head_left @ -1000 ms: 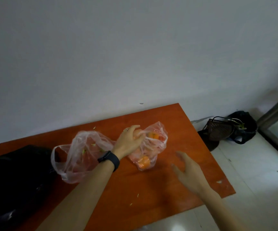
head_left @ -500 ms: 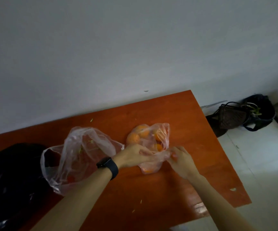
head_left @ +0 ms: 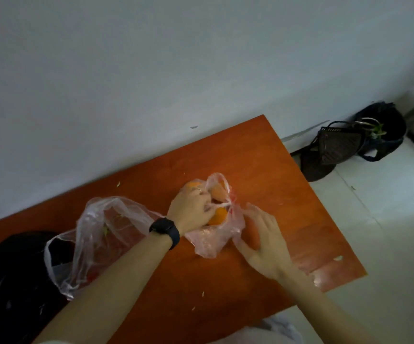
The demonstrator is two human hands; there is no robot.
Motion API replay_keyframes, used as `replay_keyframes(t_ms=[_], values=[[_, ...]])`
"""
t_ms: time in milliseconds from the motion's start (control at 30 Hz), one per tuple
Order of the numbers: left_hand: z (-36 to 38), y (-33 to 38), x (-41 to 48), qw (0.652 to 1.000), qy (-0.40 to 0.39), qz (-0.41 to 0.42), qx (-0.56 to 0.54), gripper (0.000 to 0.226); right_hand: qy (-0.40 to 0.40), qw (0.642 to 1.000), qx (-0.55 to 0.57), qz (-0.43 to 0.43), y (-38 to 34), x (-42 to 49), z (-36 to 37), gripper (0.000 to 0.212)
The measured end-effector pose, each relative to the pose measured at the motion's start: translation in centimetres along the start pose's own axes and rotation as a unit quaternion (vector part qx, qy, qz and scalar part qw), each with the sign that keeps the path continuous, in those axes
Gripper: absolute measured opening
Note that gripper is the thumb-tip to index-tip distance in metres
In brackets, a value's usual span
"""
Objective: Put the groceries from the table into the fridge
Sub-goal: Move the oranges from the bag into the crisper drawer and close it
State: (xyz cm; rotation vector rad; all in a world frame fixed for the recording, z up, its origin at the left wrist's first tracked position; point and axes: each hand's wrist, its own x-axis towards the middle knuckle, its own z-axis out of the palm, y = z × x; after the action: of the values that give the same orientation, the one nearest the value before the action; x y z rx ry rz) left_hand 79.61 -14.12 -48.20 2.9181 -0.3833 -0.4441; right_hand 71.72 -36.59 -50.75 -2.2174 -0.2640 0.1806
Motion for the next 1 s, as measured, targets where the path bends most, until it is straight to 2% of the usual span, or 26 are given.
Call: replay_keyframes(t_ms=[33, 100, 200, 233, 267, 300, 333, 367, 400, 467, 533, 567, 633, 700, 733, 800, 833, 900, 1000], values=[[-0.8, 0.0, -0.1, 0.996, 0.021, -0.046, -0.079, 0.028, -0.02, 0.998, -0.052, -0.034, -0.7, 0.4, 0.5, 0.073], [-2.5, -0.6, -0.4, 0.974, 0.085, -0.135, -0.16, 0.025, -0.106, 0.978, -0.169, -0.064, -1.9, 1.4, 1.6, 0.076], [-4.1, -3.1, -0.6, 0.904, 0.152, -0.287, -0.279, 0.018, -0.254, 0.93, -0.265, -0.016, -2.4, 2.3, 1.9, 0.045], [-4.4, -3.7, -0.9, 0.882, 0.153, -0.321, -0.311, 0.02, -0.28, 0.92, -0.274, 0.001, -2.1, 2.4, 1.7, 0.038], [-4.5, -4.0, -1.2, 0.883, 0.152, -0.322, -0.305, 0.034, -0.292, 0.915, -0.278, 0.012, -1.7, 2.2, 1.4, 0.037], [-4.5, -3.9, -1.8, 0.912, 0.155, -0.283, -0.253, 0.054, -0.299, 0.912, -0.279, 0.022, -1.2, 2.0, 1.0, 0.04], [-4.2, -3.6, -2.5, 0.947, 0.166, -0.207, -0.179, 0.07, -0.303, 0.911, -0.277, 0.031, -0.8, 1.7, 0.4, 0.046], [-4.0, -2.9, -3.2, 0.974, 0.178, -0.103, -0.096, 0.077, -0.298, 0.916, -0.265, 0.036, -0.4, 1.5, -0.1, 0.05], [-4.0, -1.8, -3.8, 0.984, 0.178, 0.009, -0.02, 0.078, -0.28, 0.928, -0.241, 0.037, -0.1, 1.2, -0.6, 0.05], [-3.8, 0.3, -4.2, 0.958, 0.159, 0.222, 0.09, 0.06, -0.19, 0.97, -0.151, 0.004, -0.1, 0.8, -1.0, 0.04], [-2.7, 1.6, -3.3, 0.917, 0.086, 0.349, 0.171, 0.038, -0.127, 0.99, -0.051, -0.02, -0.6, 1.0, -0.9, 0.043], [-2.2, 2.0, -2.4, 0.905, 0.037, 0.365, 0.217, 0.036, -0.146, 0.989, -0.029, -0.021, -0.9, 1.4, -0.6, 0.051], [-1.5, 2.2, -0.2, 0.897, -0.025, 0.335, 0.288, 0.034, -0.258, 0.965, -0.05, -0.013, -1.5, 2.1, -0.1, 0.059], [-1.7, 1.4, 2.3, 0.901, -0.044, 0.289, 0.322, 0.033, -0.376, 0.924, -0.03, 0.056, -1.2, 2.5, 0.2, 0.05], [-2.1, 0.7, 3.4, 0.904, -0.045, 0.27, 0.327, 0.037, -0.388, 0.917, 0.013, 0.095, -0.8, 2.4, 0.3, 0.041], [-2.7, -0.5, 5.4, 0.901, -0.063, 0.251, 0.349, 0.057, -0.309, 0.936, 0.072, 0.155, -0.3, 2.1, 0.6, 0.03], [-2.8, -1.0, 6.2, 0.892, -0.075, 0.251, 0.368, 0.068, -0.246, 0.948, 0.073, 0.186, -0.1, 2.2, 0.9, 0.033], [-2.3, -2.1, 7.5, 0.878, -0.106, 0.249, 0.396, 0.09, -0.154, 0.964, -0.003, 0.217, 0.0, 2.9, 1.3, 0.058], [-1.6, -4.4, 8.6, 0.887, -0.145, 0.213, 0.384, 0.114, -0.119, 0.958, -0.137, 0.221, 0.0, 4.7, 2.1, 0.099]])
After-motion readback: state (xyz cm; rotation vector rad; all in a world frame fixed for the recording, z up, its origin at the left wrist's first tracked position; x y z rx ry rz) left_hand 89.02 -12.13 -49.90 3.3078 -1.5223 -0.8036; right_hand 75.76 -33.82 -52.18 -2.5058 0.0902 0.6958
